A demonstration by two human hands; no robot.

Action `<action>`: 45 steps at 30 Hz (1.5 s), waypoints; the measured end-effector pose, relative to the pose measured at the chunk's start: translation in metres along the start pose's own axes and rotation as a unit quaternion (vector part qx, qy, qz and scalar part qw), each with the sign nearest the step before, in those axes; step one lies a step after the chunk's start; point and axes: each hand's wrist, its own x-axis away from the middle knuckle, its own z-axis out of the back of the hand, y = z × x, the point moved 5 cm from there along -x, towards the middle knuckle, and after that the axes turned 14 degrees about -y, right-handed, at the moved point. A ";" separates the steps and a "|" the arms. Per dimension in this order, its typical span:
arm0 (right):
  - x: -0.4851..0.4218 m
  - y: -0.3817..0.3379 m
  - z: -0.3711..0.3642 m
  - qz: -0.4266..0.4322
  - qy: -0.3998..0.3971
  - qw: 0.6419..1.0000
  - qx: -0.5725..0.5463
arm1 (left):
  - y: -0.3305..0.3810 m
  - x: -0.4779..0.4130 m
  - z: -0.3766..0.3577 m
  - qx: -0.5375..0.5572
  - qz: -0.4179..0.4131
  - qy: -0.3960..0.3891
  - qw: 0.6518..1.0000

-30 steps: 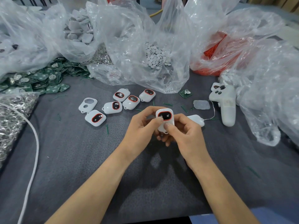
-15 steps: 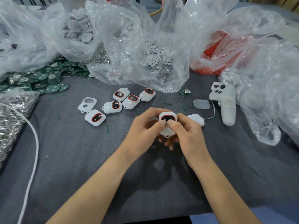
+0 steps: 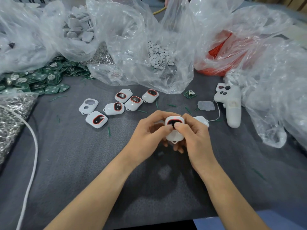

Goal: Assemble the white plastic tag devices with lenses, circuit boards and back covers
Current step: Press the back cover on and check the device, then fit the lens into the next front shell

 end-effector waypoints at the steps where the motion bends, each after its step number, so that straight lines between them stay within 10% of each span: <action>1: 0.000 0.000 -0.001 0.000 -0.003 1.000 0.002 | 0.000 0.000 0.000 0.003 -0.002 0.003 1.000; 28: 0.002 0.004 0.002 0.042 0.046 0.991 0.115 | 0.003 0.000 0.017 -0.056 0.000 0.120 0.991; 36: -0.016 -0.011 0.008 0.059 0.124 0.921 0.364 | 0.021 0.018 0.084 -0.582 0.134 0.211 0.774; 45: -0.175 -0.064 0.146 -0.054 0.238 0.881 0.406 | 0.051 0.004 0.084 -0.509 0.055 0.154 0.845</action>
